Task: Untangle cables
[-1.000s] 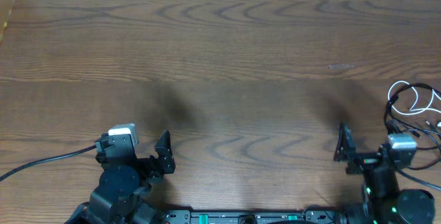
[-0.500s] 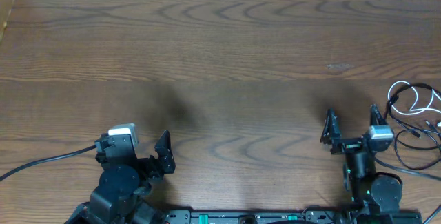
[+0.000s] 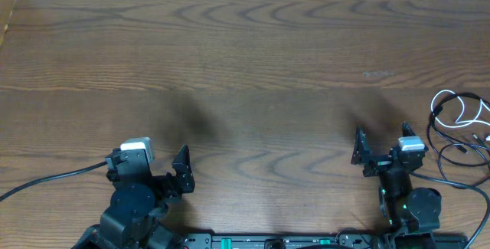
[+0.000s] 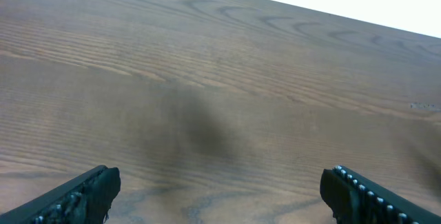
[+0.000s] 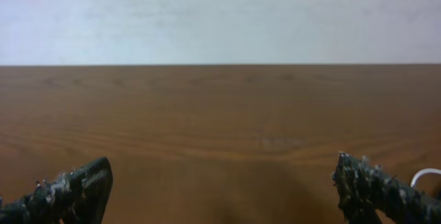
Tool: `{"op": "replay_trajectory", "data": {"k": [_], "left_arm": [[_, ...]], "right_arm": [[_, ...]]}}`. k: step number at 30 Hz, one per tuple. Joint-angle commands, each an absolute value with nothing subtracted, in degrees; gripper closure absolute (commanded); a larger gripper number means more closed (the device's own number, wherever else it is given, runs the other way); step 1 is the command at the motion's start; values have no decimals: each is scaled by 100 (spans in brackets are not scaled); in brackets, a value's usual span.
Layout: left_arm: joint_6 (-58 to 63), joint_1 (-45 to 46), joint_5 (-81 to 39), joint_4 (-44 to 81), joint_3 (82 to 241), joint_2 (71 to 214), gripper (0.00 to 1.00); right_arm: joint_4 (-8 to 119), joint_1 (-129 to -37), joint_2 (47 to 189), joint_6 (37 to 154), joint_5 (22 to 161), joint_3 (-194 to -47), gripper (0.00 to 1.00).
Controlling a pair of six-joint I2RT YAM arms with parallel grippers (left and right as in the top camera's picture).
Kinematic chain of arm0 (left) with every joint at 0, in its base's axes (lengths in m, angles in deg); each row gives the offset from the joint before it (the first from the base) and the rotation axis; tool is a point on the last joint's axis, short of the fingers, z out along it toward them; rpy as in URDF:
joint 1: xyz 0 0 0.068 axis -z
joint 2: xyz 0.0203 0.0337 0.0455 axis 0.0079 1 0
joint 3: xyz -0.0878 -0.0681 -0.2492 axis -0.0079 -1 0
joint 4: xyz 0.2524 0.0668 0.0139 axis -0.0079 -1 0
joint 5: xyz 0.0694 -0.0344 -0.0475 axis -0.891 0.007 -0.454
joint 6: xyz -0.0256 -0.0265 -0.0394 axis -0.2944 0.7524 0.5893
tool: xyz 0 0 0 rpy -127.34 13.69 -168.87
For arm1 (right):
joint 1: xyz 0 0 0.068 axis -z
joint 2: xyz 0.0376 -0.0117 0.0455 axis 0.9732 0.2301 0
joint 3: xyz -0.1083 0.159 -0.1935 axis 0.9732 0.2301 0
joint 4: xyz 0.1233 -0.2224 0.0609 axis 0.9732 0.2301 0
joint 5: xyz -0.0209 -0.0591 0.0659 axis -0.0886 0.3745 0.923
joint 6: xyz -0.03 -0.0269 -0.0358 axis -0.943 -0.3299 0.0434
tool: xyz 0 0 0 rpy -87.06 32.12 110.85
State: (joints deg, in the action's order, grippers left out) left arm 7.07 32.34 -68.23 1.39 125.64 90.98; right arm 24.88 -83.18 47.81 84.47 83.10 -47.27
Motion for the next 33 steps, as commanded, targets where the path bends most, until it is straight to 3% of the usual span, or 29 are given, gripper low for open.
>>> {"op": "replay_trajectory", "data": {"k": [1, 14, 21, 26, 33], "left_arm": [[759, 3259, -6900, 148, 12549, 9080, 2], [759, 3259, -6902, 150, 12549, 9080, 2], [759, 3259, -6900, 148, 12549, 9080, 2], [759, 3259, -6902, 148, 12549, 9080, 2], [759, 3259, -6900, 148, 12549, 9080, 2]], "right_arm": [[2285, -8263, 4740, 8036, 8349, -4721, 1], [2671, -8263, 4740, 7837, 8402, -4721, 1], [1719, -8263, 4740, 7636, 8413, -4721, 1], [2696, -8263, 4740, 7813, 8395, -4721, 1], [2693, -8263, 4740, 7811, 8391, -4721, 1]]}}
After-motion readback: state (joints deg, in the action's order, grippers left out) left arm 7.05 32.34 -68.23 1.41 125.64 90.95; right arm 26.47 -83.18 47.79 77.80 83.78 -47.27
